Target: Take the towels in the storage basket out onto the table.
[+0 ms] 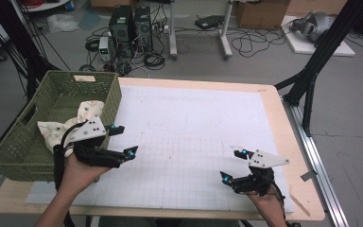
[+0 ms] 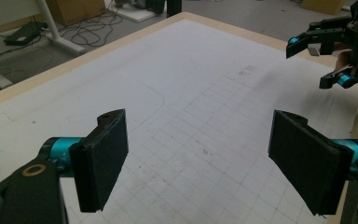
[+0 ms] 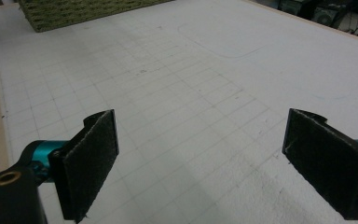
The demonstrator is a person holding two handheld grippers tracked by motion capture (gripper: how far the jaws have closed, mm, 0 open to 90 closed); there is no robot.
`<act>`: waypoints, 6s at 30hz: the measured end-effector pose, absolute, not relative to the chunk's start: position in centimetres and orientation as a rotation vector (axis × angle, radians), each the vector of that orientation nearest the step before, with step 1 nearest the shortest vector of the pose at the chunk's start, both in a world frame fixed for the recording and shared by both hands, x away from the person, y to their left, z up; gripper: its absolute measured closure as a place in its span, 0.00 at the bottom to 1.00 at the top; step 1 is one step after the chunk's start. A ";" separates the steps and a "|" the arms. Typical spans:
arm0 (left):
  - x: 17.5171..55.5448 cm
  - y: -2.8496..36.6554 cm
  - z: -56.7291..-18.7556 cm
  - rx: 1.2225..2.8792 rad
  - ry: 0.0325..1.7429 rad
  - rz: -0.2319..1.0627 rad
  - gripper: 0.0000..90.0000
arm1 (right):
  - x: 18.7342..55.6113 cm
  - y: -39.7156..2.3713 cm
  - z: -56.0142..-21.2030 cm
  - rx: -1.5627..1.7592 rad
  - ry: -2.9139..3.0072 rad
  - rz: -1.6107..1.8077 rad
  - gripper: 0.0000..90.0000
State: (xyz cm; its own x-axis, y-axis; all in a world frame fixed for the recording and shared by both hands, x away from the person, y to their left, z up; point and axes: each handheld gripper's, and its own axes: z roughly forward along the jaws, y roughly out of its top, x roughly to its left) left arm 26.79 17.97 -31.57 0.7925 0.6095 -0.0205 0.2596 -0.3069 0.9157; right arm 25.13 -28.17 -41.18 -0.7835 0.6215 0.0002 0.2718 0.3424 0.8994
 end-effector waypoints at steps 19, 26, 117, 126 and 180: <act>27.7 19.9 -30.4 1.873 0.697 0.434 0.23 | 25.2 -28.2 -41.2 0.793 2.271 1.424 0.11; 28.0 20.7 -30.3 1.867 0.716 0.446 0.23 | 25.2 -28.2 -41.2 0.793 2.271 1.422 0.11; 33.8 31.8 -33.9 1.917 1.113 0.627 0.28 | 25.3 -28.3 -41.4 0.801 2.277 1.427 0.11; 34.8 32.6 -34.8 2.031 1.096 0.589 0.32 | 25.4 -28.2 -41.4 0.798 2.279 1.431 0.11; 34.5 35.1 -34.4 2.094 1.196 0.533 0.97 | 25.5 -28.2 -41.5 0.813 2.283 1.448 0.11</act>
State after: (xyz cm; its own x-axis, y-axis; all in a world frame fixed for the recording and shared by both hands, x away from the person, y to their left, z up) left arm 34.52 35.10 -34.42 0.4990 0.8663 0.0248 0.5973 -0.3645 0.7144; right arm 25.48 -28.20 -41.47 -0.7880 0.6147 0.0352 0.2938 0.3251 0.8989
